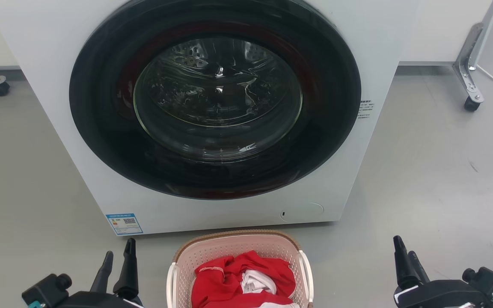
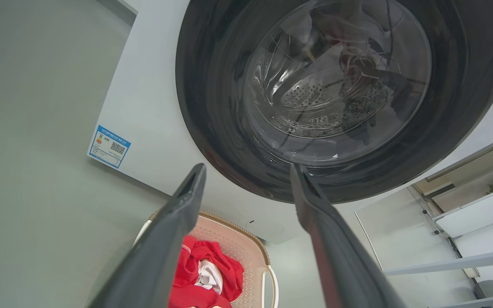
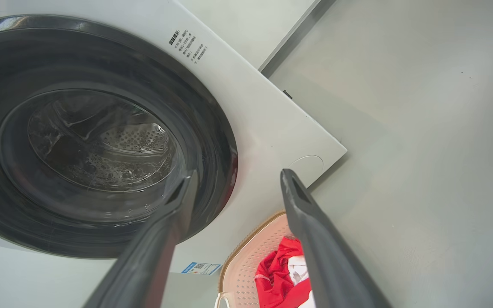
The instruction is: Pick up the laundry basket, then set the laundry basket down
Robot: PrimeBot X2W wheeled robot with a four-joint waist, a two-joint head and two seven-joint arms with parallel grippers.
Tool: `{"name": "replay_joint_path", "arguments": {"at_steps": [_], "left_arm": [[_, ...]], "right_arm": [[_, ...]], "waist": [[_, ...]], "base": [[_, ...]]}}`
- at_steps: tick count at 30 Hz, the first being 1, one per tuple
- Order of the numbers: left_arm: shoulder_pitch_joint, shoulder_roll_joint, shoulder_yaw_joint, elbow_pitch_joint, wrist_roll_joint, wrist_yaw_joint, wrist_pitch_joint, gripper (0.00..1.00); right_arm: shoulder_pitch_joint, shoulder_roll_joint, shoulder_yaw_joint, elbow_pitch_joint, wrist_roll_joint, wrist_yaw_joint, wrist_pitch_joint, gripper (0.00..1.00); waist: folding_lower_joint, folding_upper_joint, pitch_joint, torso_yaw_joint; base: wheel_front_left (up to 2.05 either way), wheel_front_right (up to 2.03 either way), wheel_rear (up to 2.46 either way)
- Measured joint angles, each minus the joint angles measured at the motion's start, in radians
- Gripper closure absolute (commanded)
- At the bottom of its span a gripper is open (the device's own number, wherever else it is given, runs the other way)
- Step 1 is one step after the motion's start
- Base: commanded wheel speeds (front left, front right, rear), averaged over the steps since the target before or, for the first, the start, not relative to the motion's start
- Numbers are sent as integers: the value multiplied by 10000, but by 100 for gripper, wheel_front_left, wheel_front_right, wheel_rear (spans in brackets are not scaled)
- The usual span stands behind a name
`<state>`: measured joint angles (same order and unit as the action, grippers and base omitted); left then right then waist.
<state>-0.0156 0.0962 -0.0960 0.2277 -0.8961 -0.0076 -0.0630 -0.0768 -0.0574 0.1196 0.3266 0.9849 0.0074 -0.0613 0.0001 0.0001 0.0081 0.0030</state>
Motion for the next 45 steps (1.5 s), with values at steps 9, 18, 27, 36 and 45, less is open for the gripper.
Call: {"name": "replay_joint_path", "arguments": {"at_steps": [9, 18, 27, 36, 45], "left_arm": [[38, 63, -276, -217, 1661, 257, -297, 0], [49, 73, -500, -481, 3129, 458, -642, 0], [206, 98, -734, -704, 4638, 708, -989, 0], [295, 96, -821, -897, 5969, 924, -1329, 0], [615, 98, -905, -1103, 7252, 1137, -1662, 0]], "right_arm": [[-138, -48, 437, -69, -1490, -257, -334, 0], [-166, -67, 805, -198, -2895, -476, -648, 0], [-194, -73, 1151, -270, -4213, -700, -999, 0], [-200, -77, 1469, -316, -5501, -882, -1333, 0], [-198, -84, 1739, -384, -6759, -1081, -1659, 0]], "waist": [[0, 0, 35, 17], [0, 0, 79, 43], [0, 0, 91, 55], [0, 0, 54, 58], [-3, 0, -12, 62]], "base": [[0, 0, 0], [0, 0, 0], [0, 0, 0], [0, 0, 0], [0, 0, 0]]}}
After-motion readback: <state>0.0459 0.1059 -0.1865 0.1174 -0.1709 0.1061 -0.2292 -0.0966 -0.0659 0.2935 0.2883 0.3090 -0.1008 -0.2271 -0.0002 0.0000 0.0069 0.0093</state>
